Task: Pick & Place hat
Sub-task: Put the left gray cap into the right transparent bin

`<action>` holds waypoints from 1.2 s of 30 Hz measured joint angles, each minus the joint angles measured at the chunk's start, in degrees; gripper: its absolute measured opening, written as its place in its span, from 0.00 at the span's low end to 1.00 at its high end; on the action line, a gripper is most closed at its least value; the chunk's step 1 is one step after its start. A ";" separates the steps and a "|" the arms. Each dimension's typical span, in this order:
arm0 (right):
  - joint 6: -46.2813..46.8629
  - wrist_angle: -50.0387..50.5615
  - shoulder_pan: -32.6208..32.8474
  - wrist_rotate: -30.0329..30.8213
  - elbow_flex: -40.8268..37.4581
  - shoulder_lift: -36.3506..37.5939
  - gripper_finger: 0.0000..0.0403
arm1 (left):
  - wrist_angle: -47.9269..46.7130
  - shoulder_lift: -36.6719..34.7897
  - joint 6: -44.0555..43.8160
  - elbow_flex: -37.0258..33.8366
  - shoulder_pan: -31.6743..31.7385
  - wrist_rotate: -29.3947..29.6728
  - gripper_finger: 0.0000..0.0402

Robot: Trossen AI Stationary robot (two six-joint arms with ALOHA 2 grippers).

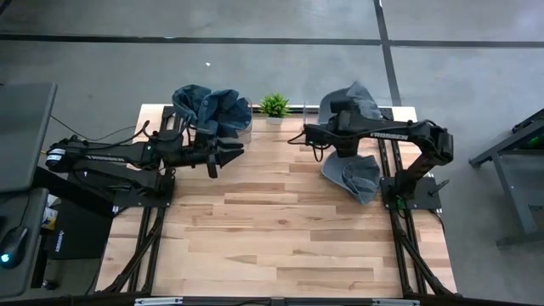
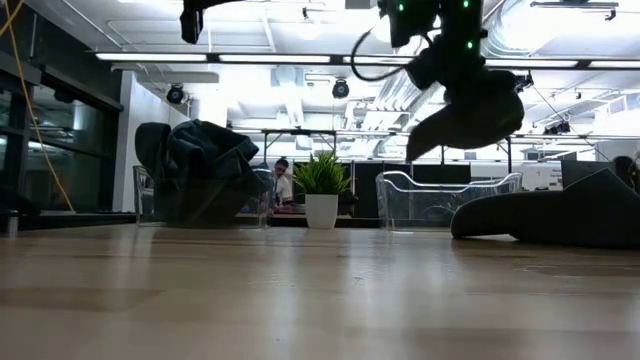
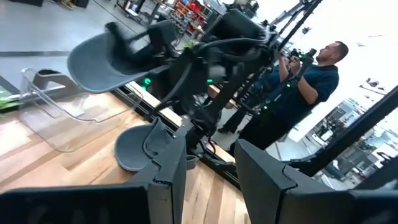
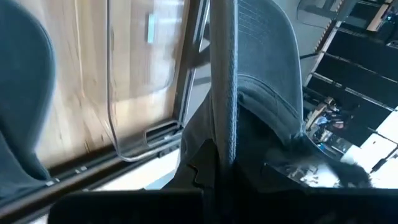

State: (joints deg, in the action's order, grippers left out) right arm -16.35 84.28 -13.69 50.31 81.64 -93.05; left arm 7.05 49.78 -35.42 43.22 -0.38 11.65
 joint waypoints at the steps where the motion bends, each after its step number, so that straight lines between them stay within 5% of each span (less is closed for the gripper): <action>1: -1.18 -0.61 -0.33 0.49 -0.57 0.00 0.03 | -0.04 0.00 0.03 0.00 0.00 -0.54 0.29; 8: -6.09 -3.14 -2.86 -1.34 -4.29 0.02 0.03 | -3.26 0.00 1.16 0.00 0.00 -2.14 0.29; 23: -14.06 -9.41 -5.85 8.44 -16.35 0.02 0.03 | -6.43 0.00 4.11 0.00 0.00 -1.70 0.29; 36: -21.39 -17.38 -6.34 9.52 -25.96 0.03 0.03 | -7.78 0.00 4.11 0.00 0.00 -1.70 0.29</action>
State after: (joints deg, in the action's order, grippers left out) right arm -37.74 66.90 -20.03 59.83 55.68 -93.02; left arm -0.73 49.78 -31.31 43.22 -0.38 9.95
